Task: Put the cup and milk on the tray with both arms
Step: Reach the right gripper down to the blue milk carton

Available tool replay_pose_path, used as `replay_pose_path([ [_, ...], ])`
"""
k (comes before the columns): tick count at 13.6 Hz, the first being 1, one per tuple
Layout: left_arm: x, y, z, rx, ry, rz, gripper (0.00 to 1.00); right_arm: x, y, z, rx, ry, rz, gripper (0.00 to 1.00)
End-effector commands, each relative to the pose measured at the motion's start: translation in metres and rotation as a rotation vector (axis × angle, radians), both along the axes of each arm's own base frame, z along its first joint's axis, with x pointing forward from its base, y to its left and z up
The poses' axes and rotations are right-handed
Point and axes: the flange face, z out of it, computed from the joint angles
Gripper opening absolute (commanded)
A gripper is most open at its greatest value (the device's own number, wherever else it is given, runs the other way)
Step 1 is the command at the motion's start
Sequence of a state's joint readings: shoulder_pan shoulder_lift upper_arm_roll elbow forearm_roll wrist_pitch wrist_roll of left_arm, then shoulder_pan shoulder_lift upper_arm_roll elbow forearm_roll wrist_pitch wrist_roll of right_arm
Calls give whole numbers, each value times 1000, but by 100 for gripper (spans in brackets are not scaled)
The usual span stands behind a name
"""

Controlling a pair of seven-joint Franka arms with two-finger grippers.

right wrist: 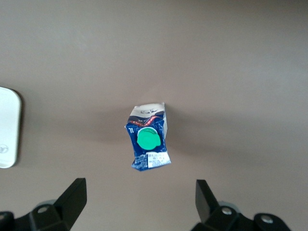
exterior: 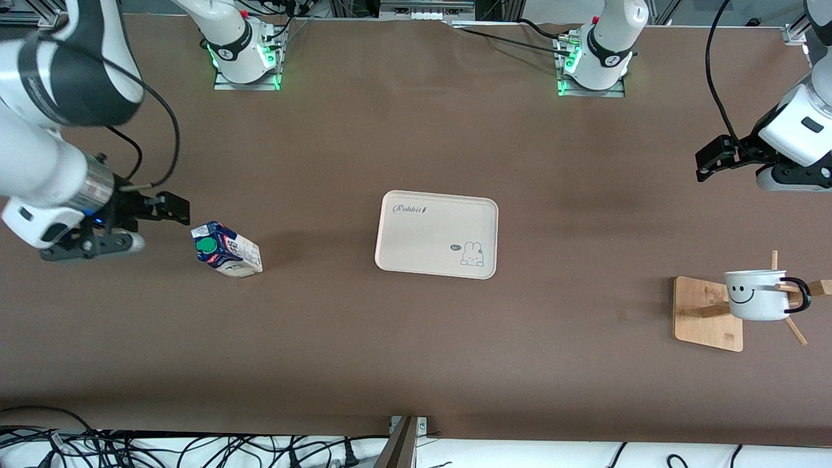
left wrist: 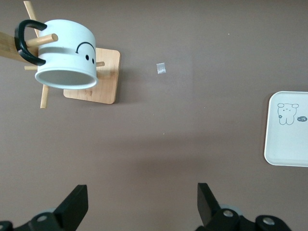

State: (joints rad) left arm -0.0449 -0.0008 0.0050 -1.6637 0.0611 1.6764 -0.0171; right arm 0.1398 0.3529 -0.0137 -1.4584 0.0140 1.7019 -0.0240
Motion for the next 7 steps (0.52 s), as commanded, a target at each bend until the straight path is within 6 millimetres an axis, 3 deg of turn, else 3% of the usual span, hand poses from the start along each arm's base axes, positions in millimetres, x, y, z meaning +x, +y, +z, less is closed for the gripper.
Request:
replay_pose_path([
  [1, 4, 1, 5, 14, 5, 0, 100, 12, 0, -40, 1, 50, 9, 100],
  [4, 4, 1, 5, 14, 5, 0, 100, 11, 28, -61, -4, 38, 54, 100],
  [7, 4, 1, 4, 14, 7, 0, 100, 10, 28, -89, -3, 44, 110, 100],
])
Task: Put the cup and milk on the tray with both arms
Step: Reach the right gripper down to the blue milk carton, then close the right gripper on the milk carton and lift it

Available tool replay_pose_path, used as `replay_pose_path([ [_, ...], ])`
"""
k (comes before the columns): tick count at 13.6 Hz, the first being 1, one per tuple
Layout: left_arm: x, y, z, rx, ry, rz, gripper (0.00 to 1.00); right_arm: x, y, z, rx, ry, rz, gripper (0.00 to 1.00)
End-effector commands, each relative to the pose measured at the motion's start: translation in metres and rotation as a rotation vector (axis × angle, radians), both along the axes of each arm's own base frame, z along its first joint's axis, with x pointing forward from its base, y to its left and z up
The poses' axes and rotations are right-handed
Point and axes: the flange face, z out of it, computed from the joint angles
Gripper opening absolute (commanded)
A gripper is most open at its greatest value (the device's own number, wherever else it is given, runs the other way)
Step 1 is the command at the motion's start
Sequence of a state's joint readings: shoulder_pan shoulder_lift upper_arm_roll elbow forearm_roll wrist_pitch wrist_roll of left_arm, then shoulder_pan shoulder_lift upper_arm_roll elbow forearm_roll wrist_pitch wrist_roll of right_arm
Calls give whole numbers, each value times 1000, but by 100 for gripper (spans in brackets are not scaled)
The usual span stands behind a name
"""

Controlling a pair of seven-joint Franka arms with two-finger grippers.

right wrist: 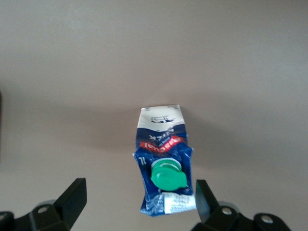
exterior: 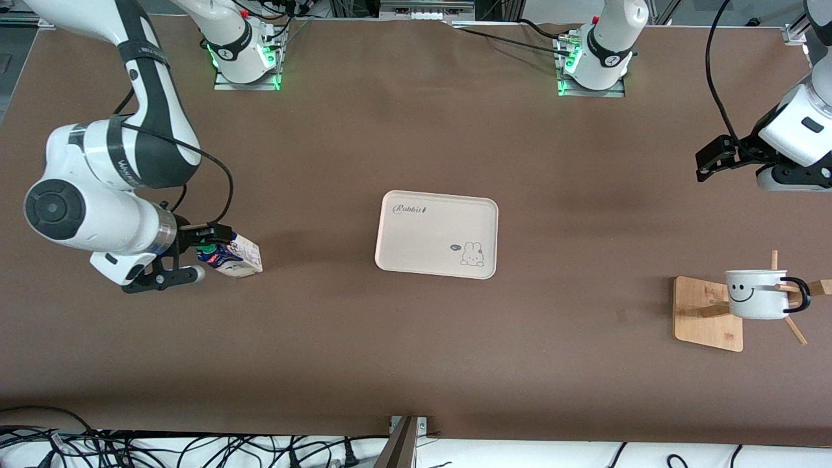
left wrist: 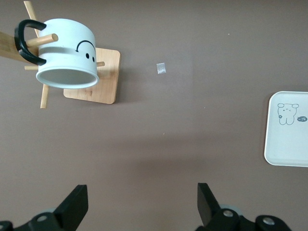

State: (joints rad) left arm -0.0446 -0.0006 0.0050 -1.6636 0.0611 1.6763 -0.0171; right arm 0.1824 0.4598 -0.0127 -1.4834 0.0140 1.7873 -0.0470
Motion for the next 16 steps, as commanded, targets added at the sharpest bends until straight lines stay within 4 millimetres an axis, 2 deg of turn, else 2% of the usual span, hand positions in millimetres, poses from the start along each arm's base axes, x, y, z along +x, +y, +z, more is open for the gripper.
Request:
replay_pose_path([
  [1, 4, 1, 4, 14, 7, 0, 100, 0, -6, -20, 2, -1, 53, 100],
  [3, 4, 1, 4, 14, 5, 0, 100, 3, -16, -31, 8, 5, 96, 100],
  [5, 4, 1, 4, 14, 5, 1, 100, 5, -35, -48, 10, 29, 96, 100],
  [8, 4, 1, 5, 13, 4, 0, 100, -6, -38, -68, 17, 65, 85, 100],
  [9, 4, 1, 4, 13, 5, 0, 100, -7, -38, -70, 18, 73, 84, 95],
  [11, 4, 1, 4, 13, 5, 0, 100, -9, -36, -70, 18, 81, 82, 64],
  [13, 4, 1, 4, 13, 5, 0, 100, -9, -35, -68, 17, 81, 73, 45],
  [16, 7, 1, -1, 13, 13, 3, 100, -7, -27, -56, 56, 73, 56, 42],
])
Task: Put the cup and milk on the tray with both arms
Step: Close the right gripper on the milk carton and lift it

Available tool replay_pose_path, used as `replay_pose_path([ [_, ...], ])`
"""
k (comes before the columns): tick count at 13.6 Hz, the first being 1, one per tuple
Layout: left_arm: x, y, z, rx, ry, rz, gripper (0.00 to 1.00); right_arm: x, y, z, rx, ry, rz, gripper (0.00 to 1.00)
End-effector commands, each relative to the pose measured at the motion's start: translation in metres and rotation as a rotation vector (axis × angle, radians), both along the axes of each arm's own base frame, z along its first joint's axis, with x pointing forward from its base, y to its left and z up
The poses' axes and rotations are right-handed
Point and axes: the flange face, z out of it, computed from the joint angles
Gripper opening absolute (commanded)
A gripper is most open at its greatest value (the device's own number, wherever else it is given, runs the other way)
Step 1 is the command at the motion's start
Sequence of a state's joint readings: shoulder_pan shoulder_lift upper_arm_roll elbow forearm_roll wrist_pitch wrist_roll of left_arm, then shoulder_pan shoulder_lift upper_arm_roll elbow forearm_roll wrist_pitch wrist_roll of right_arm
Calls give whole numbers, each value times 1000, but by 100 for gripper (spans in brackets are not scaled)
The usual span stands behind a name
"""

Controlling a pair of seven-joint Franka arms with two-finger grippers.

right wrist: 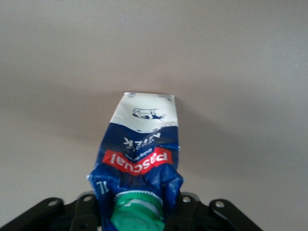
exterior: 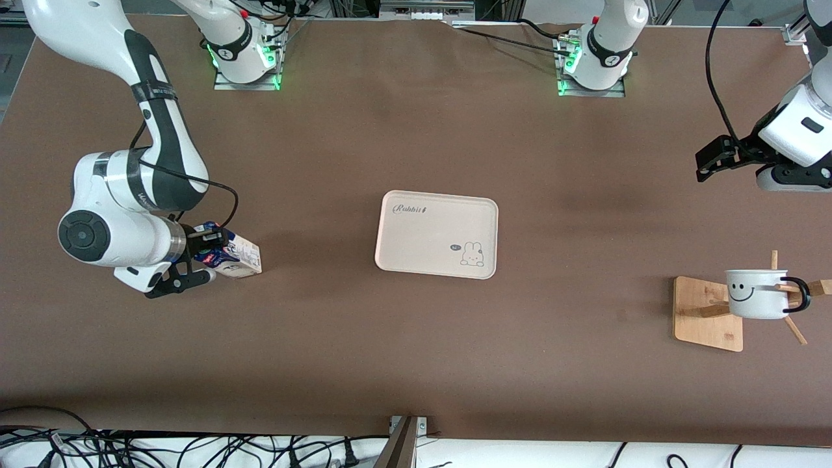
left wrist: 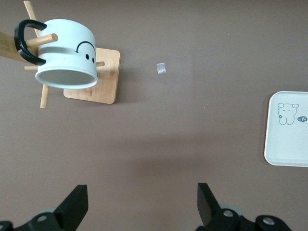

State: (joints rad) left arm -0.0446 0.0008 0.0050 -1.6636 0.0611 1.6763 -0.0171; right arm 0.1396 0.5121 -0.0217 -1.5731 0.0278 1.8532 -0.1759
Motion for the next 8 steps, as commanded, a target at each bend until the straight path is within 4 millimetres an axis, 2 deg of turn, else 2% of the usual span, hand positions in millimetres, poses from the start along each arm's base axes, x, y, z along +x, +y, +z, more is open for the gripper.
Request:
replay_pose_path([
  [1, 9, 2, -2, 11, 8, 5, 100, -1, 12, 24, 53, -7, -38, 42],
  [2, 11, 3, -4, 13, 10, 8, 100, 0, 21, 33, 60, -9, -52, 42],
  [4, 35, 5, -25, 17, 39, 7, 100, 0, 58, 56, 57, -23, -66, 42],
  [5, 43, 11, -27, 22, 38, 8, 100, -2, 84, 66, 57, -29, -87, 42],
  [7, 49, 36, -40, 15, 49, 53, 100, -11, 137, 71, 87, -32, -132, 41],
  [8, 51, 40, -43, 14, 29, 65, 100, -16, 162, 72, 87, -37, -147, 41],
])
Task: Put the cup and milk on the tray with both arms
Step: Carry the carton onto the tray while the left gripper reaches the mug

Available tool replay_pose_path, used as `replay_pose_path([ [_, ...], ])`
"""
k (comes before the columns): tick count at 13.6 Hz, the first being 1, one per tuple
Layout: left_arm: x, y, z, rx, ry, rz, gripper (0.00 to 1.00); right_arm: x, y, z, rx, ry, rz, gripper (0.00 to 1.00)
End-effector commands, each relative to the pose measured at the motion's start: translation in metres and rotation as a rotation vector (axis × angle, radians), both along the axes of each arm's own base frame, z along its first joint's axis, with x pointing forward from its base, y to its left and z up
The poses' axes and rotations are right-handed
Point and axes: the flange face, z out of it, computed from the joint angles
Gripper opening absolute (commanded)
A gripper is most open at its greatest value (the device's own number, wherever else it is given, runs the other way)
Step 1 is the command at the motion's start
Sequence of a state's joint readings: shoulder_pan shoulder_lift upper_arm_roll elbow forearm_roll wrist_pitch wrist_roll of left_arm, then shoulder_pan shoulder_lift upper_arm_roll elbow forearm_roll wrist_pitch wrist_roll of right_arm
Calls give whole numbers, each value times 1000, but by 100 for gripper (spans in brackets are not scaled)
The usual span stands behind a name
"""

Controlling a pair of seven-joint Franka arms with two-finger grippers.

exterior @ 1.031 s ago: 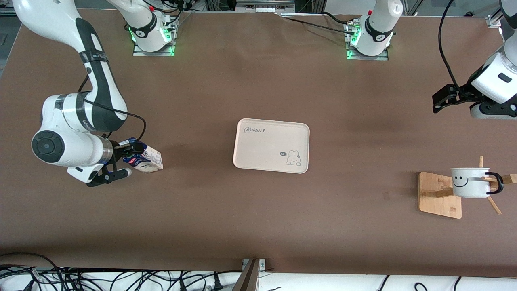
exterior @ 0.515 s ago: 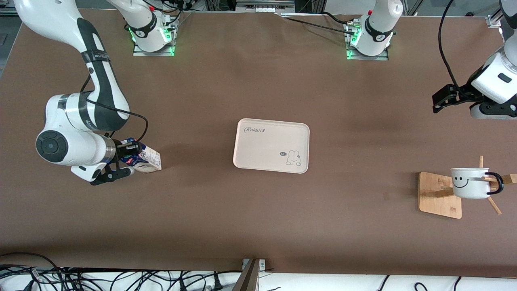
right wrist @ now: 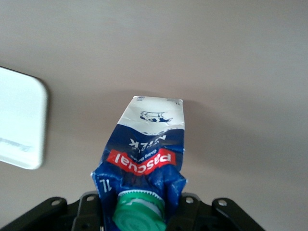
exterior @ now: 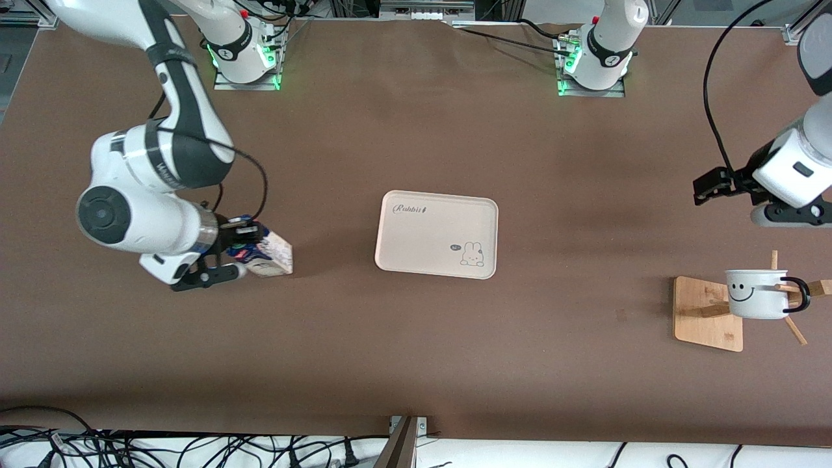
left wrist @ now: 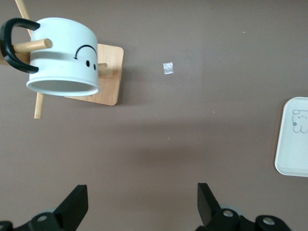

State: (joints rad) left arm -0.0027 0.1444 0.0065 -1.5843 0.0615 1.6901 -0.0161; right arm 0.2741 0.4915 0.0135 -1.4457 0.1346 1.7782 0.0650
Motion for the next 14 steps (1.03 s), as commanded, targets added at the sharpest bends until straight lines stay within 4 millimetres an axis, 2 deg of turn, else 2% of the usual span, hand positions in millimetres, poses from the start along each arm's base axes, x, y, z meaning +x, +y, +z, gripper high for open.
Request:
replay_pose_path([
  [1, 12, 26, -2, 14, -60, 43, 100, -10, 70, 9, 8, -11, -60, 41],
  [2, 16, 36, -5, 14, -126, 94, 100, -15, 97, 9, 3, -15, -87, 41],
  [4, 18, 43, -15, 4, -276, 205, 100, -29, 154, 9, 30, -24, -122, 42],
  [6, 17, 42, -26, -17, -349, 293, 100, -44, 199, 6, 67, -59, -158, 42],
  [7, 14, 42, -36, -32, -379, 364, 100, -50, 216, -2, 73, -71, -169, 42],
  [8, 9, 44, -44, -47, -408, 435, 100, -55, 228, -8, 76, -77, -181, 42],
  [9, 6, 55, -55, -74, -430, 502, 100, -61, 240, -19, 71, -73, -180, 42],
  [10, 6, 61, -57, -109, -449, 537, 100, -65, 248, -28, 65, -82, -183, 42],
  [12, 0, 75, -74, -176, -423, 627, 100, -68, 260, -44, 68, -98, -181, 42],
  [14, 0, 81, -88, -268, -462, 695, 100, -71, 263, -57, 43, -102, -177, 42],
])
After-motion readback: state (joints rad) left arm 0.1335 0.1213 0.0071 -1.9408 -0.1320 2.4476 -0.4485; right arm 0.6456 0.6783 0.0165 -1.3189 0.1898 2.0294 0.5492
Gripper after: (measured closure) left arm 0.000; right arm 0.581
